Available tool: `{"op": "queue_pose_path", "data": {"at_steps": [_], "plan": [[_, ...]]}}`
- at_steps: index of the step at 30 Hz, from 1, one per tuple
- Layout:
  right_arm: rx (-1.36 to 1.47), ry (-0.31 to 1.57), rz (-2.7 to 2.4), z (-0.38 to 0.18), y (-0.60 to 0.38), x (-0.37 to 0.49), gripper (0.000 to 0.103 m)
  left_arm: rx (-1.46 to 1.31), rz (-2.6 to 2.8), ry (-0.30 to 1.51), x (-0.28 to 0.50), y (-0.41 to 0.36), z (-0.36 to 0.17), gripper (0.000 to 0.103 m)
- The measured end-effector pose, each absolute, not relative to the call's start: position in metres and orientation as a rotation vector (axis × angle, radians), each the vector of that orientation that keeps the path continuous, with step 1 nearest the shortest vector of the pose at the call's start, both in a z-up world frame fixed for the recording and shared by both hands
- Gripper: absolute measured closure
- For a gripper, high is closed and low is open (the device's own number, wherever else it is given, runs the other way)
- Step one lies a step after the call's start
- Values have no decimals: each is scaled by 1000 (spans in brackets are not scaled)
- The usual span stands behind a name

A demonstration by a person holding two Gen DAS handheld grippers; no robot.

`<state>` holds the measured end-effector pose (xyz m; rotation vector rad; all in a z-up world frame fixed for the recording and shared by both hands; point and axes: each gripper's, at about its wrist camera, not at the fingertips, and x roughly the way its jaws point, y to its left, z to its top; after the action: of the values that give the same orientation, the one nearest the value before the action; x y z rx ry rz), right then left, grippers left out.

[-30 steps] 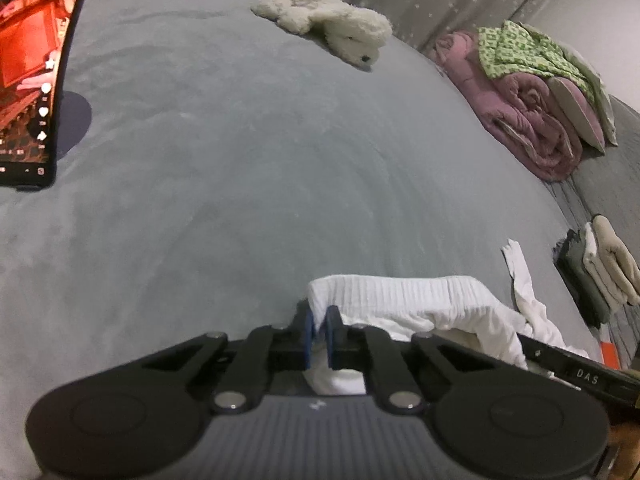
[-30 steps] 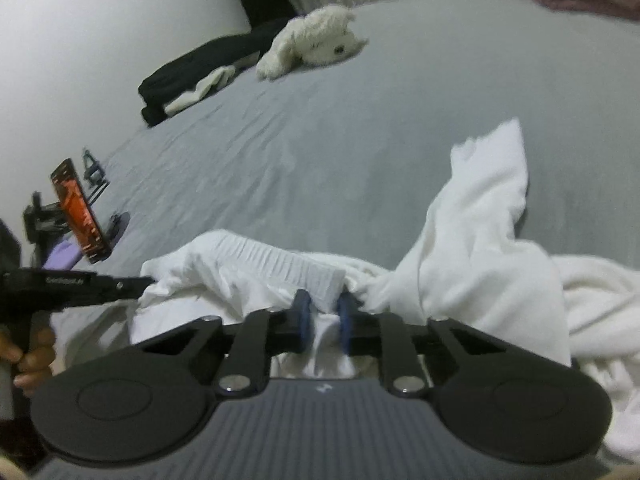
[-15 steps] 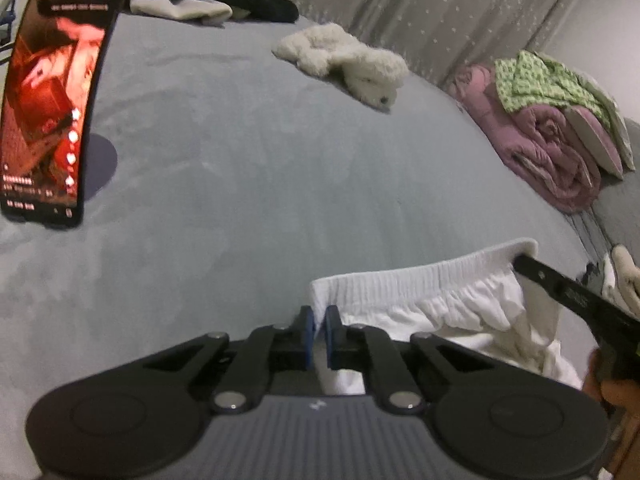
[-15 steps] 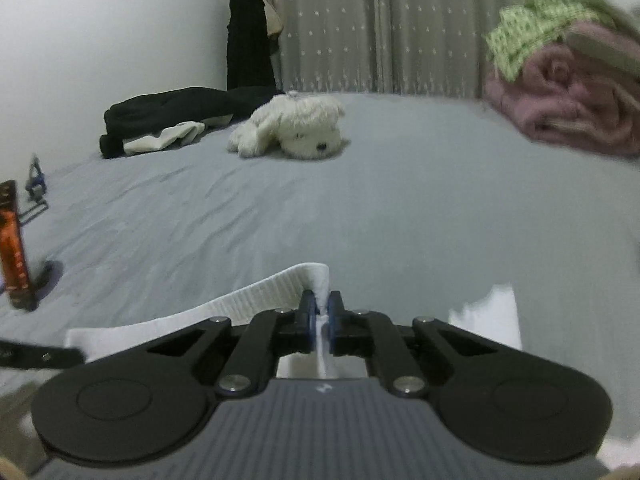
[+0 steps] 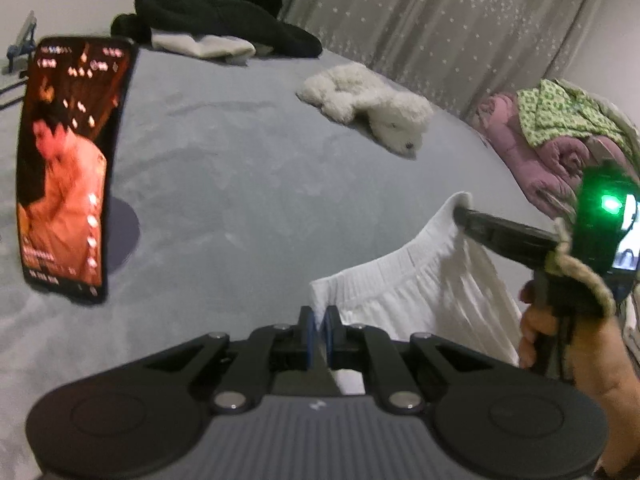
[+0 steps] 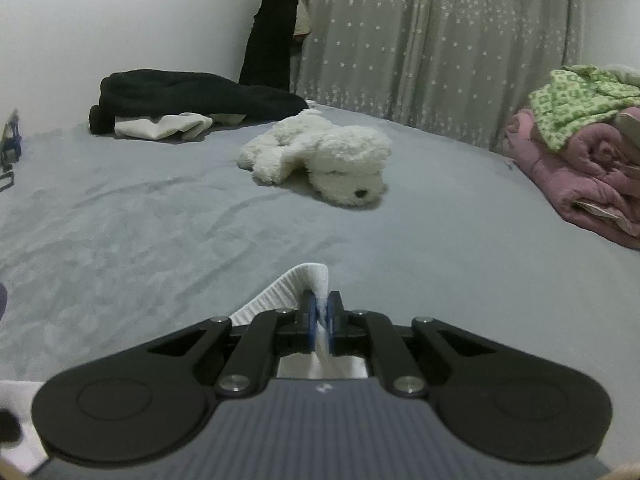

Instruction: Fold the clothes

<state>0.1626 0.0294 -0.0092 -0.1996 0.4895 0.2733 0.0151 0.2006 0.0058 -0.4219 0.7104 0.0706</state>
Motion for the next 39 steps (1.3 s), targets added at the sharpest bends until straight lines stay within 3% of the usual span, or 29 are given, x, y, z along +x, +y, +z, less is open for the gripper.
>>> {"op": "queue_pose_path", "data": {"at_steps": [15,17,21,26,28,29,31,33,39], "plan": [[-174,517,415,-28,113,210,98,-401,226,722,29,237,2,97],[-192,536,401,-36,119,212,98,-393,248,749,30,241,-2,103],[-148,580,380,-45,114,220,97,-405,273,785,30,251,-9,103],[-70,617,393,-38,106,218,86,-436,266,785,26,256,-8,101],[-38,628,399,-33,102,215,82,-443,259,779,25,255,-6,99],[-25,628,399,-31,100,214,69,-443,254,776,25,253,-4,96],[-8,620,400,-27,96,207,58,-441,245,768,24,248,-1,92],[-8,621,403,-22,91,200,58,-437,238,759,24,244,2,81],[-22,618,406,-11,71,175,57,-419,221,739,25,228,7,69]]}}
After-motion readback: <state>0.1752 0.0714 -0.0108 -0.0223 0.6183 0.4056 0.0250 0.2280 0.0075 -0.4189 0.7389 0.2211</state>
